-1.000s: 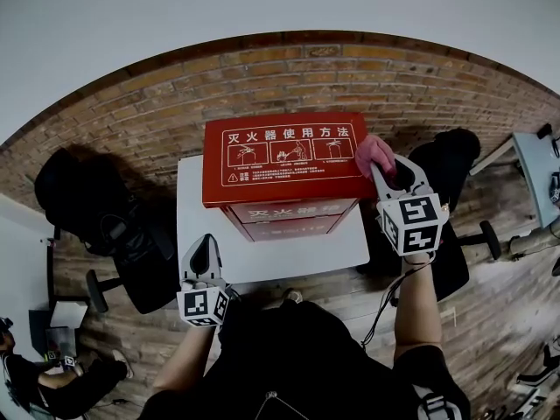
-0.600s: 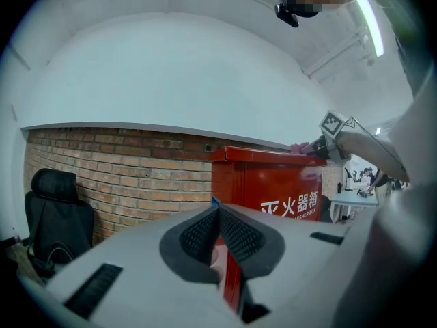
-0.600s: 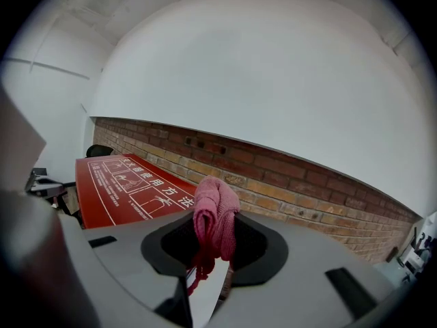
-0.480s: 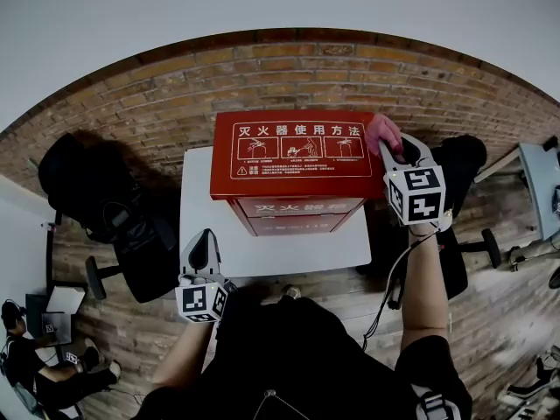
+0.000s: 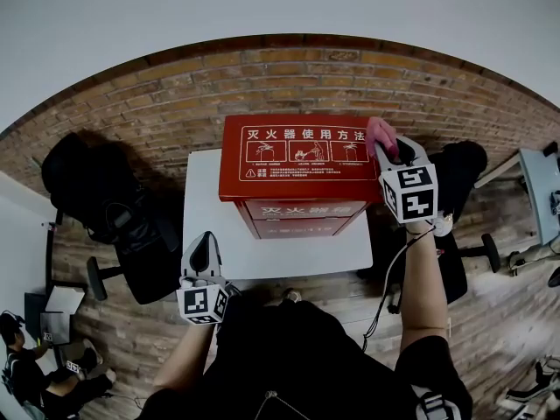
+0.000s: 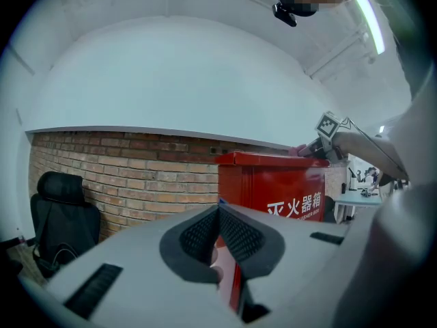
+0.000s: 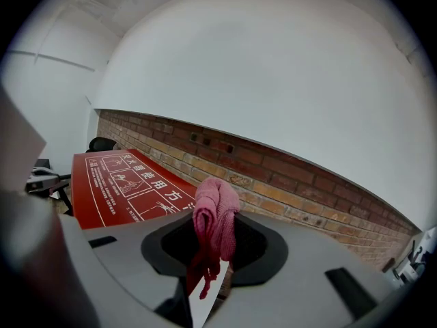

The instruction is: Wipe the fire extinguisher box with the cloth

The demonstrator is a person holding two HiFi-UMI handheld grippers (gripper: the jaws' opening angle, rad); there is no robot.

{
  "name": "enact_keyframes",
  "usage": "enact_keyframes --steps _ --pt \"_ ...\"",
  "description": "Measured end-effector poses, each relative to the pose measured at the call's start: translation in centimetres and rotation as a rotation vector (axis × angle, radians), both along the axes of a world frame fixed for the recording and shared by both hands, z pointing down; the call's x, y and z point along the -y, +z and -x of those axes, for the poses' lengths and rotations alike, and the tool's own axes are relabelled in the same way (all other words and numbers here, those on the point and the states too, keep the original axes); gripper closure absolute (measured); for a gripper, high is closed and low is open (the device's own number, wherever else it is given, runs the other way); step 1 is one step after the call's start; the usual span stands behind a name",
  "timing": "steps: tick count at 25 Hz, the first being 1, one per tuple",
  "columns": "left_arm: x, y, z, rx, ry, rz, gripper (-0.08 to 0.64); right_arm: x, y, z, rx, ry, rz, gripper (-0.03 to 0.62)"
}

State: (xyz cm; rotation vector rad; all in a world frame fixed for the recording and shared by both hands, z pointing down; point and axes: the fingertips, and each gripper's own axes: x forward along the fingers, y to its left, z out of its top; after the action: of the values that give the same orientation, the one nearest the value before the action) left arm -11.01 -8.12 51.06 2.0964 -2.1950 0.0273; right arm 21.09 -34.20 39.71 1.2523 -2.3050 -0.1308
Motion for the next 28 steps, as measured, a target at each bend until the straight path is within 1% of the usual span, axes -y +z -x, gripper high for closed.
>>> enact_keyframes --steps 7,17,28 --pt "-0.2 0.6 1.1 -0.029 0.001 0.005 0.538 -0.5 0.2 1.3 -0.014 -0.004 0.011 0.476" --pt "-0.1 0.3 3.2 -0.044 0.007 0.003 0.538 -0.9 0.2 3.7 -0.022 -0.011 0.036 0.476" --pt "0.4 -0.3 5.9 -0.044 0.018 -0.006 0.538 -1.4 0.2 6.3 -0.029 -0.021 0.057 0.476"
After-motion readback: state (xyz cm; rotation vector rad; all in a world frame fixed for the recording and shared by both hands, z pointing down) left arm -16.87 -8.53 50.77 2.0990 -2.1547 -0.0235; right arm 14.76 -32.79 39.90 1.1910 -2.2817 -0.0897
